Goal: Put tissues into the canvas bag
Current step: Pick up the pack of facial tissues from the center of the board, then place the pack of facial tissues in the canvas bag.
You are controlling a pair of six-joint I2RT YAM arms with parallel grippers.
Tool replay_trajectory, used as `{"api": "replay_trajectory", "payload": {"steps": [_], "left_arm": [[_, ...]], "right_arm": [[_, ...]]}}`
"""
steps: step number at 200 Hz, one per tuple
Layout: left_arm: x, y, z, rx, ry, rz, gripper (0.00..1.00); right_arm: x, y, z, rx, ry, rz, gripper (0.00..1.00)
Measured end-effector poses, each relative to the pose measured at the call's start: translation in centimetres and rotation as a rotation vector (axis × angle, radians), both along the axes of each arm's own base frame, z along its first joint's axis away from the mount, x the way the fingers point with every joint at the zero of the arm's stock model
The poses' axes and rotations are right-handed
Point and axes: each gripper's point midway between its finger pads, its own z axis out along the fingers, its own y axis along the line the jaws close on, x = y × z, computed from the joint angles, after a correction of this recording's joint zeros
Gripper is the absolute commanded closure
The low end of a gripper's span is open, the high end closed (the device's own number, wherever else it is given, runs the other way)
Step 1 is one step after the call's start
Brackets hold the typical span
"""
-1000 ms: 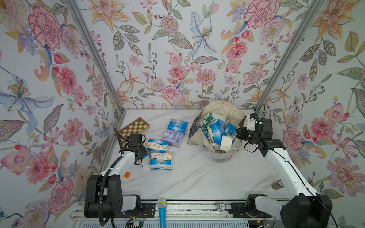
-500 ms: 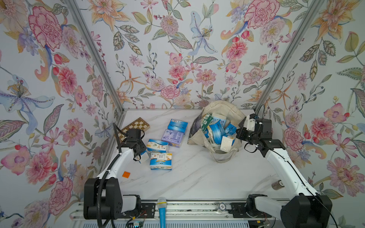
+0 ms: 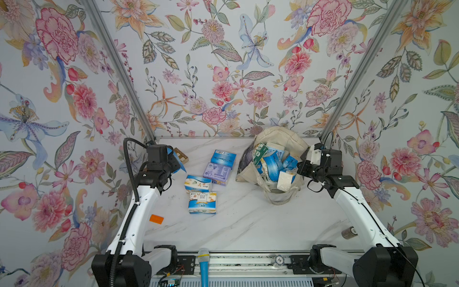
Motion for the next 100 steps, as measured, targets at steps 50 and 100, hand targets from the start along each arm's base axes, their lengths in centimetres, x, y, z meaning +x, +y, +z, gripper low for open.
{"api": "replay_trajectory", "payload": {"steps": [50,100], "left_arm": [[4.4,-13.4,9.6,-0.035,-0.225,-0.387,0.66],[5.3,-29.0,16.0,-0.118,-0.402,-0.783,0.66]], "right_arm": [[-0.2,-0.3,0.6,0.01,-0.012,-0.025,0.94],[-0.7,-0.5,0.9,0.018,-0.009,-0.045,0.94]]}}
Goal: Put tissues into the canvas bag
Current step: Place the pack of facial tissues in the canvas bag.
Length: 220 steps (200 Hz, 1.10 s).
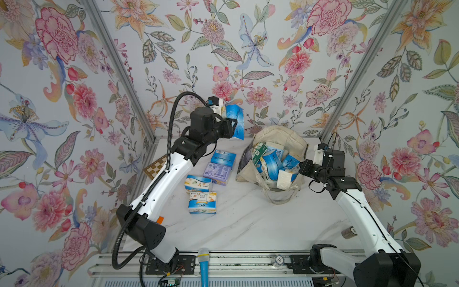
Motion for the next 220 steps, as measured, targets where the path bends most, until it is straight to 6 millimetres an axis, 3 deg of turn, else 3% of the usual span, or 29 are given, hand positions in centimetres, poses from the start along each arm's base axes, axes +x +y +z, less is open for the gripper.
{"api": "replay_trajectory", "payload": {"steps": [37,63,78,132,149,220], "left_arm": [[-1.0,-10.9,-0.8,-0.015,-0.022,-0.253,0.66],[-1.1,-16.1,-3.5,0.0,-0.004,-0.349,0.66],[-0.9,-18.1,-5.6,0.011,0.019,-0.38,0.66],[1.8,-20.8,-15.4,0.076,0.173,-0.374,0.67],[2.1,-21.2,-17.5,0.078,0.22,-0.366,0.68],[2.7,-21.9,-18.3,0.03,0.306,-0.343,0.75]], "right_arm": [[-0.2,-0.3,-0.1,-0.008,0.006,-0.014,0.94],[-0.2,-0.3,-0.1,-0.006,0.007,-0.016,0.94],[-0.2,-0.3,-0.1,-0.005,0.007,-0.017,0.94],[-0.3,-0.4,0.0,-0.008,0.006,-0.02,0.94],[-0.3,-0.4,0.0,-0.008,0.006,-0.021,0.94],[-0.3,-0.5,0.0,-0.01,0.006,-0.025,0.94]]}}
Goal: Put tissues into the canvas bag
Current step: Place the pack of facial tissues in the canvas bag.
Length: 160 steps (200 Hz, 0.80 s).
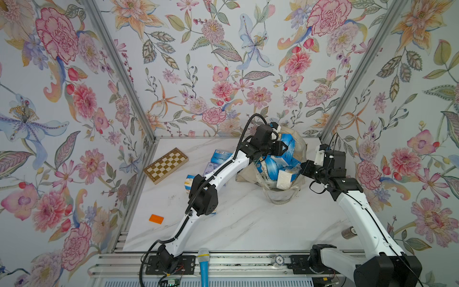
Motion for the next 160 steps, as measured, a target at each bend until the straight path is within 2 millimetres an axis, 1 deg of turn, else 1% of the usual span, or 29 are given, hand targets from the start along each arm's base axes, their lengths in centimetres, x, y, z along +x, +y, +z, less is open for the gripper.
{"api": "replay_trajectory", "payload": {"steps": [28,55,102,107,118,124,149,153,160], "left_arm": [[-0.6,-0.2,-1.1,0.012,0.047,-0.024,0.76],[-1.5,-0.5,-1.5,0.019,0.073,-0.057,0.76],[-2.1,-0.9,-2.6,0.025,0.101,-0.089,0.68],[-2.1,-0.9,-2.6,0.025,0.103,-0.091,0.64],[-2.1,-1.0,-2.7,0.025,0.102,-0.093,0.54],[-2.1,-1.0,-2.7,0.026,0.099,-0.094,0.52],[-2.0,-1.0,-2.5,0.029,0.071,-0.104,0.35],[-2.0,-1.0,-2.5,0.028,0.071,-0.102,0.31],[-1.9,-1.0,-2.4,0.031,0.062,-0.106,0.27]], "right_arm": [[0.0,0.0,-0.1,0.0,0.002,-0.001,0.94],[0.1,0.0,-0.3,0.002,0.008,0.001,0.94],[0.2,0.2,-0.6,0.007,0.02,0.01,0.94],[0.3,0.3,-0.6,0.007,0.021,0.012,0.94],[0.3,0.4,-0.7,0.008,0.023,0.014,0.94],[0.3,0.4,-0.7,0.008,0.023,0.016,0.94],[0.3,0.4,-0.6,0.009,0.022,0.016,0.94],[0.3,0.4,-0.6,0.009,0.021,0.016,0.94],[0.3,0.4,-0.6,0.009,0.02,0.016,0.94]]}}
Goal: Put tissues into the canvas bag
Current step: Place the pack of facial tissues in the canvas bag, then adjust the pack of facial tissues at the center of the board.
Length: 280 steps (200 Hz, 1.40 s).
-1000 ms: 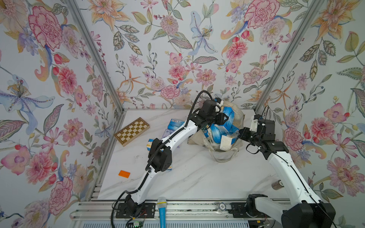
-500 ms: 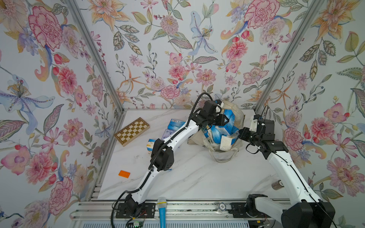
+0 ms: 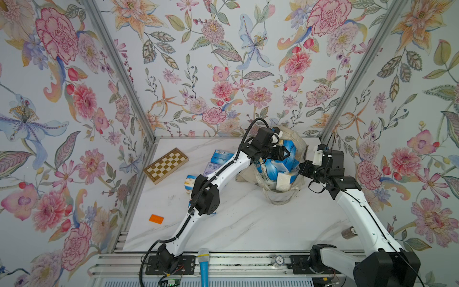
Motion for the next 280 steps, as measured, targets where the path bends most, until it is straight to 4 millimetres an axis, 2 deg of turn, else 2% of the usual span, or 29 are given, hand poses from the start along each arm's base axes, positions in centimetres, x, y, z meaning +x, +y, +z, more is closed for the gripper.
{"api": "replay_trajectory", "payload": {"steps": [7,39,63,80,106,122,138,151,163,174,199,220,233,246,280], "left_arm": [[0.0,0.0,0.1,0.002,-0.01,-0.004,0.24],[0.0,0.4,1.1,0.015,-0.071,-0.015,0.24],[-0.5,1.5,3.0,0.029,-0.128,-0.006,0.26],[-0.7,2.6,5.9,0.026,-0.206,0.011,0.29],[-1.3,4.9,12.4,0.004,-0.355,0.059,0.31],[-1.8,7.0,16.1,0.002,-0.441,0.101,0.31],[-2.2,9.5,18.3,0.027,-0.496,0.154,0.31],[-2.0,12.1,18.6,0.073,-0.514,0.216,0.3],[-1.3,15.3,17.6,0.153,-0.505,0.291,0.3],[-0.5,18.8,15.8,0.245,-0.483,0.369,0.29],[-0.2,27.0,9.2,0.482,-0.37,0.508,0.29],[-1.9,32.0,3.6,0.64,-0.262,0.549,0.32],[-3.6,33.8,0.9,0.693,-0.195,0.545,0.35],[-5.0,35.1,-0.9,0.718,-0.144,0.547,0.36],[-7.3,36.0,-3.2,0.716,-0.057,0.53,0.36]], "right_arm": [[0.0,0.0,0.1,0.0,-0.002,0.0,0.94],[0.1,0.0,0.2,0.0,-0.004,0.0,0.94],[0.1,0.0,0.2,0.0,-0.004,0.0,0.94],[0.0,0.0,0.2,0.0,-0.004,0.0,0.94],[0.1,0.0,0.2,0.0,-0.004,0.001,0.94],[0.0,0.0,0.2,0.0,-0.004,0.001,0.94],[0.0,0.0,0.2,0.0,-0.004,0.001,0.94],[0.0,0.0,0.2,0.0,-0.004,0.001,0.94],[0.0,0.0,0.2,0.0,-0.004,0.001,0.93],[0.0,0.0,0.2,0.0,-0.004,0.001,0.93],[0.0,0.0,0.2,0.0,-0.004,0.001,0.93],[0.0,0.1,0.2,0.002,-0.004,0.004,0.93],[0.0,0.2,0.2,0.002,-0.003,0.008,0.93],[0.0,0.4,0.1,0.002,-0.003,0.013,0.93],[0.0,0.7,0.1,0.002,-0.003,0.022,0.93]]}}
